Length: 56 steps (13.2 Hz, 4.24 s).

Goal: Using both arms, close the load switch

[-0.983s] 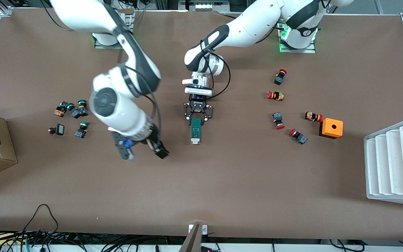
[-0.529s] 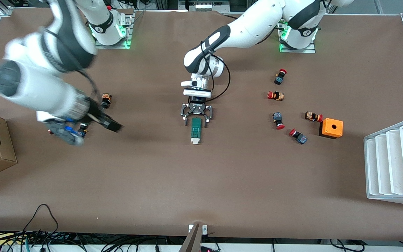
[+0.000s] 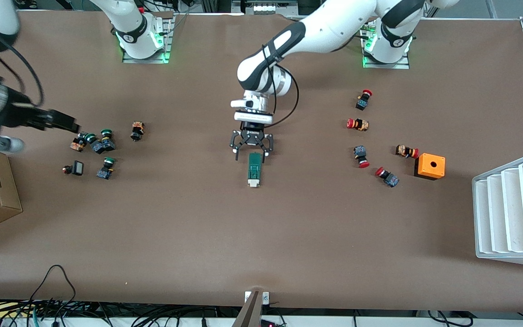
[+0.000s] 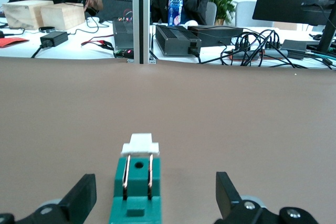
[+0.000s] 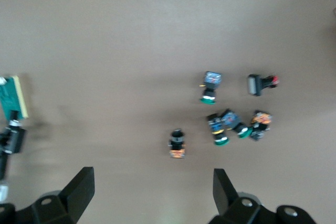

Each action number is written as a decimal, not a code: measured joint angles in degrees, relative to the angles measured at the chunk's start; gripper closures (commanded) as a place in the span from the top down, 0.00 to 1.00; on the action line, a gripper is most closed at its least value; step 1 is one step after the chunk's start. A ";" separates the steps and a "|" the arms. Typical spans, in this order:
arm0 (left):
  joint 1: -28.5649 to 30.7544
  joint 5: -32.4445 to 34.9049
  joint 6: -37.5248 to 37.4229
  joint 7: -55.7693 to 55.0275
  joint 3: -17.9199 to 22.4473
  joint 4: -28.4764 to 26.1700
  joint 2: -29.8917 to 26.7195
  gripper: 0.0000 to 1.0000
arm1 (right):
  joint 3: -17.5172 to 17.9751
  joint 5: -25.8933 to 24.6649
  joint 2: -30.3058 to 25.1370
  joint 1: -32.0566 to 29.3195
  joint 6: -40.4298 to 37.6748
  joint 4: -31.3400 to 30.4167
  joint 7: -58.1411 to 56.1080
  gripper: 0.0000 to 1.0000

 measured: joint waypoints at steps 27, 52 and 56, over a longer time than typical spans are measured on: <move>31.60 -105.73 -38.08 98.49 -0.62 27.96 -25.41 1.00 | 1.38 -5.53 -0.68 -1.64 1.91 4.07 -12.02 1.00; 28.32 -116.16 -32.59 148.13 37.91 13.06 -41.60 1.00 | 1.41 -5.54 -0.65 -1.37 1.91 4.24 -12.01 1.00; 26.25 -116.16 -32.46 147.58 37.92 12.40 -42.21 1.00 | 1.41 -5.54 -0.65 -1.36 1.91 4.24 -12.01 1.00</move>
